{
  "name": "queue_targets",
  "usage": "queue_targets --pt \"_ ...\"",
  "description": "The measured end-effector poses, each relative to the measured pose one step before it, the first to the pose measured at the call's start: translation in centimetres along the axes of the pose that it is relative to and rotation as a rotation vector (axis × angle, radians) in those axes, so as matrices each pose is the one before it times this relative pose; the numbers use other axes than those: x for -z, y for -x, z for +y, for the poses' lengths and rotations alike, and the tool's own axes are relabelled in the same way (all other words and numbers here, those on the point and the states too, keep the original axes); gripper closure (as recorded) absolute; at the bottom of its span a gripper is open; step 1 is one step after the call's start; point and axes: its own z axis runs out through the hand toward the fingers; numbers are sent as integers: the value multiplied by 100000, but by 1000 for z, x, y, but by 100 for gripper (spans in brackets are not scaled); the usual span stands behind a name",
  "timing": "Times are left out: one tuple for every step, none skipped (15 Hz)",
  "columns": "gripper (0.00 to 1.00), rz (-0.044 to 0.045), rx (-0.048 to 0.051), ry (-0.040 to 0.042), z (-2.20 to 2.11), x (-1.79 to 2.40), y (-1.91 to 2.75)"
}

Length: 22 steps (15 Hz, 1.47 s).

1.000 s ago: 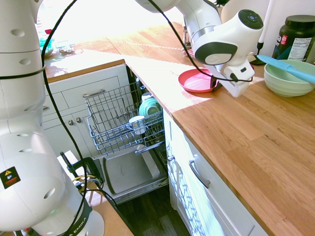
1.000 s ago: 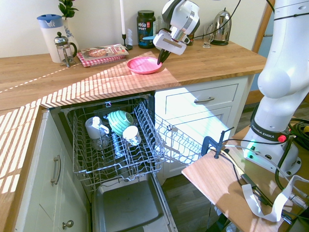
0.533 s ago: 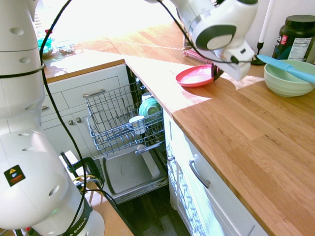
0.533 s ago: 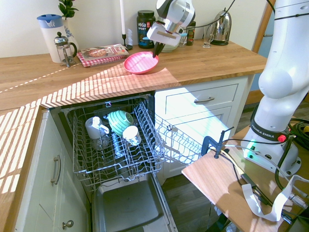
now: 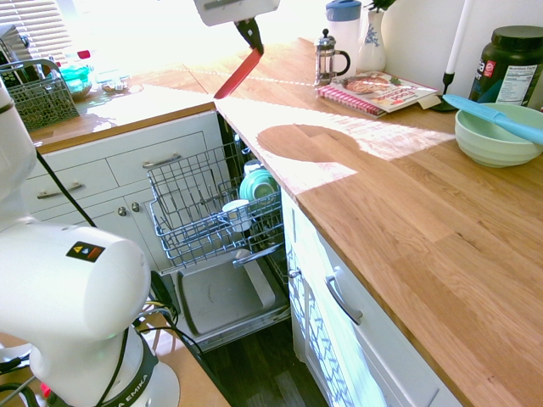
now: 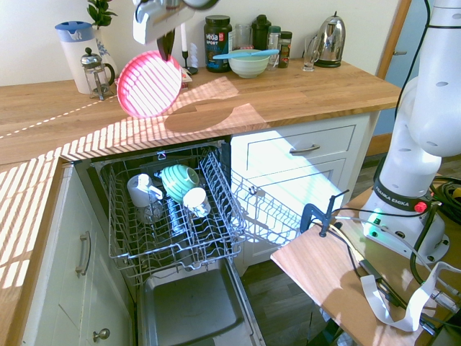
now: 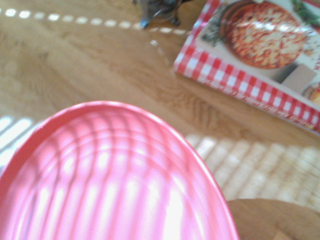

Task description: Put the plate in the dishwasher

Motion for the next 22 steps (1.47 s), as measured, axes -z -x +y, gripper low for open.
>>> queue_targets --pt "100 3033 6354 3547 -811 -1669 4340" --pt "100 3319 6379 3383 -801 -1467 4291" --pt "100 4076 6431 2867 -1121 -837 4111" --pt "100 3912 6092 2382 -1566 -280 3444" --pt "100 3721 5967 2300 -1725 -66 2435" --pt "100 3796 5970 2703 -1830 -315 1486" --pt "100 3831 5286 2926 -1884 -721 593" --pt "100 3801 4450 3458 -1799 -1172 80" --pt "100 3692 4039 3809 -1730 -1553 -7" --pt "100 3331 4208 4157 -1798 -1720 230" --pt "100 2090 4168 4217 -1718 -1450 416" --pt "100 1139 4457 4380 -1565 -890 578" --pt "100 891 5047 4246 -1658 -557 661" --pt "100 515 4320 3020 -1472 33 515" --pt "100 -112 2697 1327 -1159 250 244" --pt "100 -137 1625 324 -979 180 92" --pt "100 -1184 818 55 -714 -44 13" --pt "100 -3375 755 -507 -526 -212 -5" --pt "0 -4047 1315 -49 -570 -370 143" --pt "0 -3682 1964 61 -621 -371 380" --pt "0 -2376 2062 -120 -643 -179 376" --pt "0 -2554 1694 -666 -679 -6 439"
